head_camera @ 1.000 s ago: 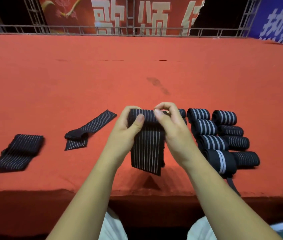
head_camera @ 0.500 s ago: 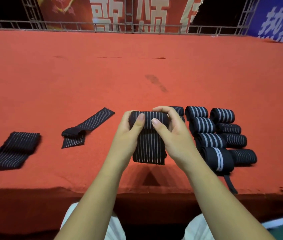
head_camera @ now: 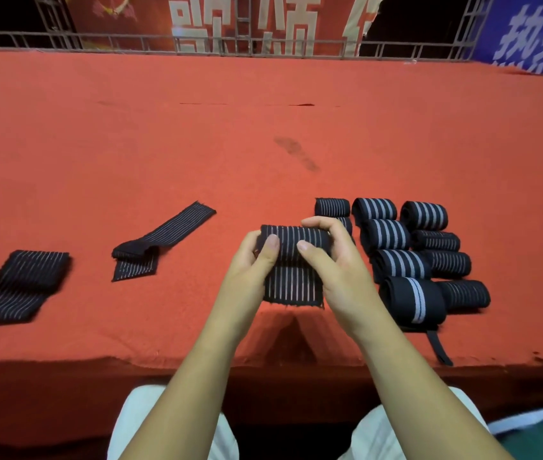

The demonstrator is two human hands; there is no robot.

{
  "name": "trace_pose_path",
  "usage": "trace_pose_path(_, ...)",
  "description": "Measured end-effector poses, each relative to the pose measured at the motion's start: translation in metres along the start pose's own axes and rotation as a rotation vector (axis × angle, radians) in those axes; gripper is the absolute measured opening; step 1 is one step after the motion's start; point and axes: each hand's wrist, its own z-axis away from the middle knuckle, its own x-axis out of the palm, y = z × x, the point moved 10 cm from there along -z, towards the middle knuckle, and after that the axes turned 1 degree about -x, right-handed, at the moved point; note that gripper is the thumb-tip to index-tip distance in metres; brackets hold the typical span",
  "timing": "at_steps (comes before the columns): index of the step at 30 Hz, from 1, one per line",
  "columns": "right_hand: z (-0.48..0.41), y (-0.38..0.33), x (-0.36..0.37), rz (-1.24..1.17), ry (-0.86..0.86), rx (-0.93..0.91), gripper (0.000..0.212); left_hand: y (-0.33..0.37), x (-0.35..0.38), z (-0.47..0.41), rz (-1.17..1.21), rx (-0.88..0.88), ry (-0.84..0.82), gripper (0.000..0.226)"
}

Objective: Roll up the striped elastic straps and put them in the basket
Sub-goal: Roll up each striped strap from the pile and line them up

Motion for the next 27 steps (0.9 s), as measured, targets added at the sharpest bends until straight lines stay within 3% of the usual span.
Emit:
trace_pose_path(6, -0.005, 0.011, -0.011, 0.155, 0.017, 0.021, 0.026, -0.009, 0.013, 0.001, 0.126, -0.029, -0.111, 0.039)
trace_pose_path(13, -0.011, 0.035, -0.025, -0.029, -0.03, 0.052, 0.029, -0.029, 0.018, -0.018, 0.125, -0.13, -0.064, 0.008)
trace_pose_path(16, -0.018, 0.053, -0.045, -0.077, 0.026, 0.132, 0.015, -0.039, 0.022, -0.03, 0.129, -0.135, -0.107, 0.02)
trace_pose_path(19, -0.027, 0.068, -0.067, 0.034, 0.05, 0.16, 0.01, -0.052, 0.03, -0.043, 0.083, -0.151, -0.158, 0.025)
trace_pose_path(22, -0.041, 0.078, -0.085, 0.164, -0.031, 0.193, 0.02, -0.071, 0.034, -0.056, 0.049, -0.173, -0.195, 0.025)
trace_pose_path(27, -0.062, 0.088, -0.103, 0.6, -0.222, 0.255, 0.036, -0.104, 0.034, -0.074, -0.292, -0.159, -0.275, 0.033)
